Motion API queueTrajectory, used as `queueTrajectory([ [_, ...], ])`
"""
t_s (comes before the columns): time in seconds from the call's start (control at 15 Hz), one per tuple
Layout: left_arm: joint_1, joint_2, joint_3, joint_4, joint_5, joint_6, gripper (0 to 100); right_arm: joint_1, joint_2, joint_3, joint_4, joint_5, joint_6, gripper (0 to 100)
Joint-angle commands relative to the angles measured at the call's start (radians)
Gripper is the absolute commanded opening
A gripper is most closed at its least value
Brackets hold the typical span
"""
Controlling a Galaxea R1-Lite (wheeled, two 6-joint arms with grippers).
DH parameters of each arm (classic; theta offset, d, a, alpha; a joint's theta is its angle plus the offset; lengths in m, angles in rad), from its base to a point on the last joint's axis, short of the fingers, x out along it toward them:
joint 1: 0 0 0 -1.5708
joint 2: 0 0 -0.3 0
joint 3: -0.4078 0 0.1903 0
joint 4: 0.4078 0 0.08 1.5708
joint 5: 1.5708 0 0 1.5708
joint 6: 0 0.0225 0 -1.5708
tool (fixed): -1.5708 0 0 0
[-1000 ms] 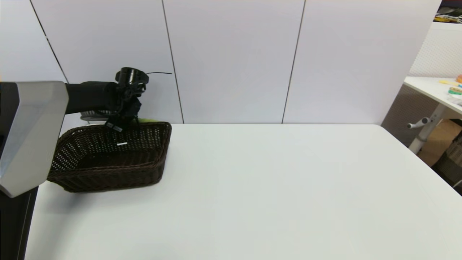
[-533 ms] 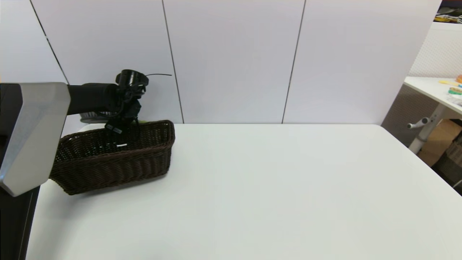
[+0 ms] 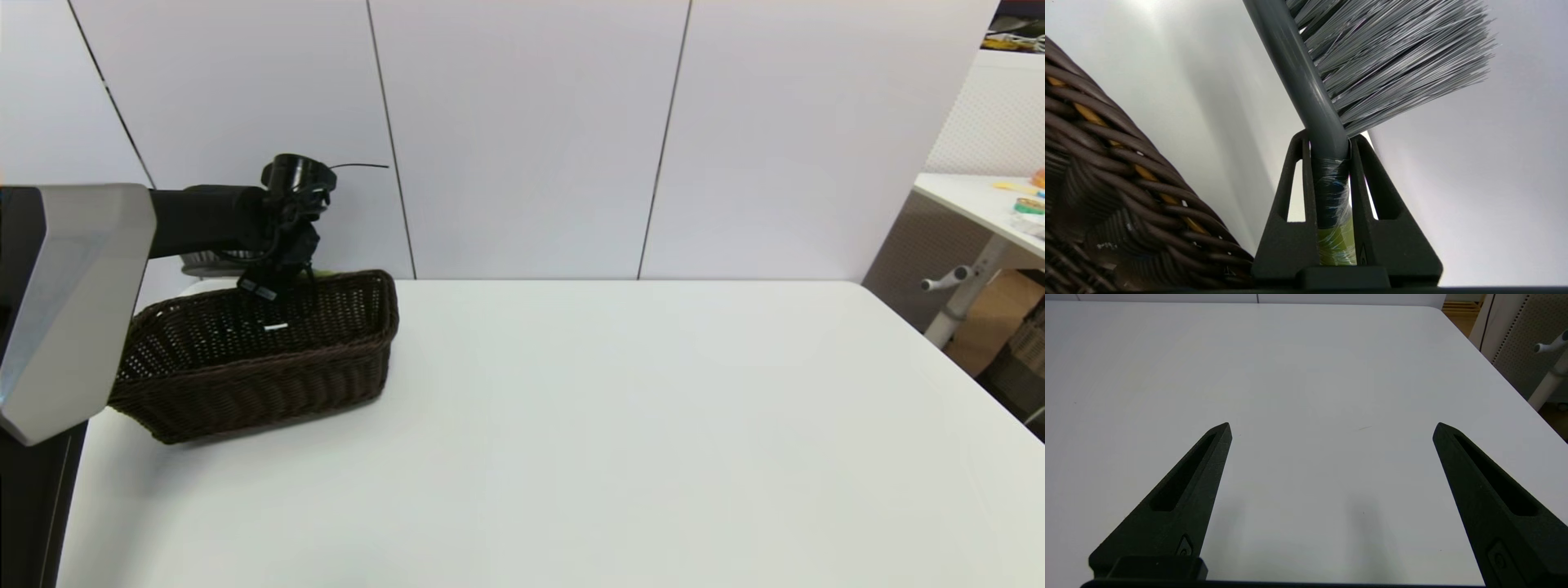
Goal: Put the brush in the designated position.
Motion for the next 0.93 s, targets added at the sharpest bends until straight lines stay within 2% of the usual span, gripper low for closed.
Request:
queueTrajectory([
  [0.07, -0.001, -0.004, 0.000, 0.000, 0.005, -0.019, 0, 0.000, 0.001, 0.002, 0.000, 0.001, -0.001, 100],
  [0.13, 0.001, -0.004, 0.000, 0.000, 0.006, -0.024, 100, 0.000, 0.001, 0.002, 0.000, 0.001, -0.001, 100],
  [0.6, 0.001, -0.027, 0.002, 0.006, -0.006, -0.014, 100, 0.000, 0.001, 0.002, 0.000, 0.001, -0.001, 100],
  [0.93, -0.002, -0.101, 0.002, 0.001, 0.009, 0.071, 100, 0.000, 0.001, 0.002, 0.000, 0.001, -0.001, 100],
])
